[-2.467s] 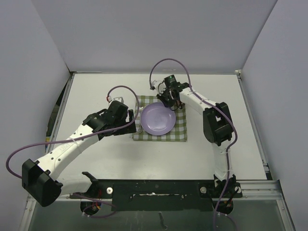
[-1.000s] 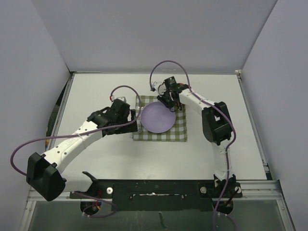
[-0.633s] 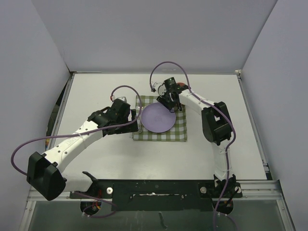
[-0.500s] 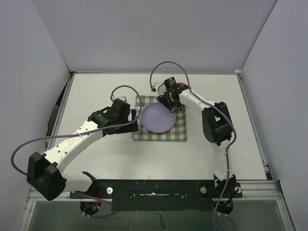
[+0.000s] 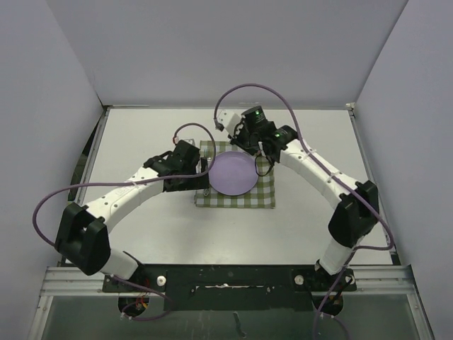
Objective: Set the dinner table for one person
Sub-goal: Adjust the plate on the napkin, then adjust the cup on the napkin.
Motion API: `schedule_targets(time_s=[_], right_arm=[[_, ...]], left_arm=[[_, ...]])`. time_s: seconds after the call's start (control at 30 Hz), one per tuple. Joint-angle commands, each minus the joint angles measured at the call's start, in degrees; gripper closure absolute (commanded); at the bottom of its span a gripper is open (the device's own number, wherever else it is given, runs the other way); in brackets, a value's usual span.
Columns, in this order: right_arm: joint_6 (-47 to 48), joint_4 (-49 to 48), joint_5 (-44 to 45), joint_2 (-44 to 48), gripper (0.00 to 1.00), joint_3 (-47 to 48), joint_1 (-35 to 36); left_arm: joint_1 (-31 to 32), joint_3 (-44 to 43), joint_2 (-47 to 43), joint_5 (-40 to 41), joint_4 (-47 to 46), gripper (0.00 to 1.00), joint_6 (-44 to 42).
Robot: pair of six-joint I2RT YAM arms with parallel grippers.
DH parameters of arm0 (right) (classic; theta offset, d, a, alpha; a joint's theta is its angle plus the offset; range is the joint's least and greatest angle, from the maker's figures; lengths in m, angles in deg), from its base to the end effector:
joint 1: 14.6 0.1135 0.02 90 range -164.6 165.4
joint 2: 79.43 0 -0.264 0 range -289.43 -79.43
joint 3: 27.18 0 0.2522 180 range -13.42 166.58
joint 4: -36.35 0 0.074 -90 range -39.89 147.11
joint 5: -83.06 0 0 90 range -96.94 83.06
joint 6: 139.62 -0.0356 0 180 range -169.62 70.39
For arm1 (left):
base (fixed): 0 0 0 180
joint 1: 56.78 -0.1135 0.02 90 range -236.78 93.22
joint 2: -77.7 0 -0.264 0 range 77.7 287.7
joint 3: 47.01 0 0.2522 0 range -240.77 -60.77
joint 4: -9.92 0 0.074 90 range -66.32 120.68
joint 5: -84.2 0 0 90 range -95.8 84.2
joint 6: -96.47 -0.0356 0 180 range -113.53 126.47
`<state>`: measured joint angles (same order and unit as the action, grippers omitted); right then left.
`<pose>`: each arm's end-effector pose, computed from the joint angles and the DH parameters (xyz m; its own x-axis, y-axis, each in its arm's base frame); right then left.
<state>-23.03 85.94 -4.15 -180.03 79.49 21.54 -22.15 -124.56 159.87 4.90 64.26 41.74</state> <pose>0.3231 0.2338 0.3242 -0.2464 -0.7335 -0.6334 -0.7502 0.5581 -0.3545 0.2437 -0.1603 0.2613 -0.8525 -0.1008 -0.5128 -0.0155 0.9857 -0.1679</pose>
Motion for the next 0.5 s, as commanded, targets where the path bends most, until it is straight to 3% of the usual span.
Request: schedule_targets(time_s=[0.0,0.03,0.13,0.23,0.47], right_arm=[[-0.5,0.6,4.1,5.4,1.00,-5.2,-6.6],[-1.0,0.9,4.1,5.8,1.00,-5.9,-7.9],[-2.3,0.8,4.9,6.2,0.76,-7.4,-11.0],[-2.6,0.4,5.3,5.8,0.64,-8.1,-13.0],[-2.5,0.3,3.0,-2.1,0.62,0.8,-16.8]], left_arm=[[-0.8,-3.4,4.6,-4.6,-5.9,0.02,-0.8],[-0.8,-3.6,5.1,-5.7,-6.7,0.02,-0.7],[-0.7,-4.3,6.1,-6.5,-7.2,0.02,-0.7],[-0.7,-4.2,4.9,-6.7,-7.1,0.02,-0.8],[-0.8,-2.8,0.6,-5.3,-5.2,0.02,-1.4]])
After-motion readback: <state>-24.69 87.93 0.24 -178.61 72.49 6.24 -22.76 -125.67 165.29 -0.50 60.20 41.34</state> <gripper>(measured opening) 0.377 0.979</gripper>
